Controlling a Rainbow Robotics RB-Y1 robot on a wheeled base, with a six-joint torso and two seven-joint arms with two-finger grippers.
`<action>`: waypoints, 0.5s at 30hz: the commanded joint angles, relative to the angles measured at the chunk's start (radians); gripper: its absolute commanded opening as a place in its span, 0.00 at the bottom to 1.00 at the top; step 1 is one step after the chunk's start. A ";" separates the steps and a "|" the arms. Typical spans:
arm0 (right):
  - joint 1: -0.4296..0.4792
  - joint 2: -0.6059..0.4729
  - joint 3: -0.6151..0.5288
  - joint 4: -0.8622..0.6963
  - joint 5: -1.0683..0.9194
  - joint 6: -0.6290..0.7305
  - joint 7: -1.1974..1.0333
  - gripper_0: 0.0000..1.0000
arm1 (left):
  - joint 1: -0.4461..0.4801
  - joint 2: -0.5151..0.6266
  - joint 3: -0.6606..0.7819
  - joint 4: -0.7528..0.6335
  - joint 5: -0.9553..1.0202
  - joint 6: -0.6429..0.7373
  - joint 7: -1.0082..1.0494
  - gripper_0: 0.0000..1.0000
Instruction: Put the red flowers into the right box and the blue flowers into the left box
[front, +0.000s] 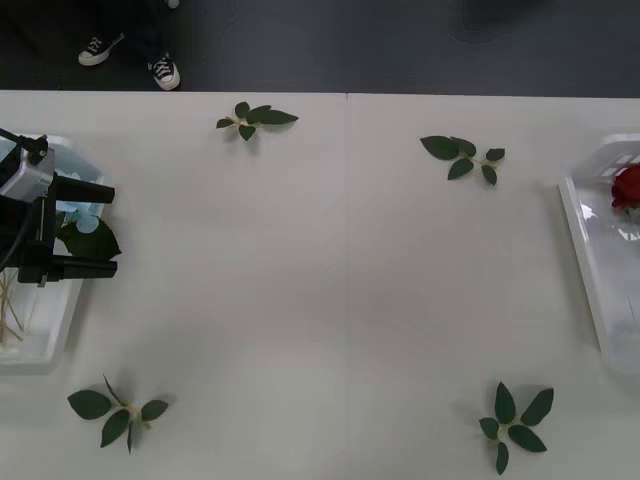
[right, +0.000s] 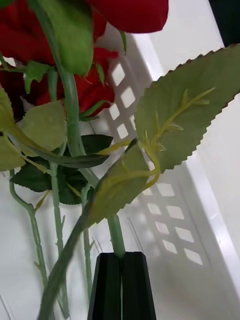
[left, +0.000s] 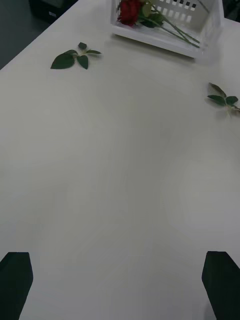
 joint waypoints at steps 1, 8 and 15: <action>-0.016 -0.043 0.004 -0.010 0.019 -0.006 0.057 0.01 | -0.028 0.025 0.022 -0.026 0.001 -0.005 0.025 1.00; -0.024 -0.043 0.030 -0.010 0.048 -0.006 0.063 0.83 | -0.028 0.025 0.022 -0.026 0.001 -0.005 0.025 1.00; -0.028 -0.043 0.030 -0.010 0.054 -0.006 0.066 0.84 | -0.028 0.025 0.022 -0.026 0.001 -0.005 0.025 1.00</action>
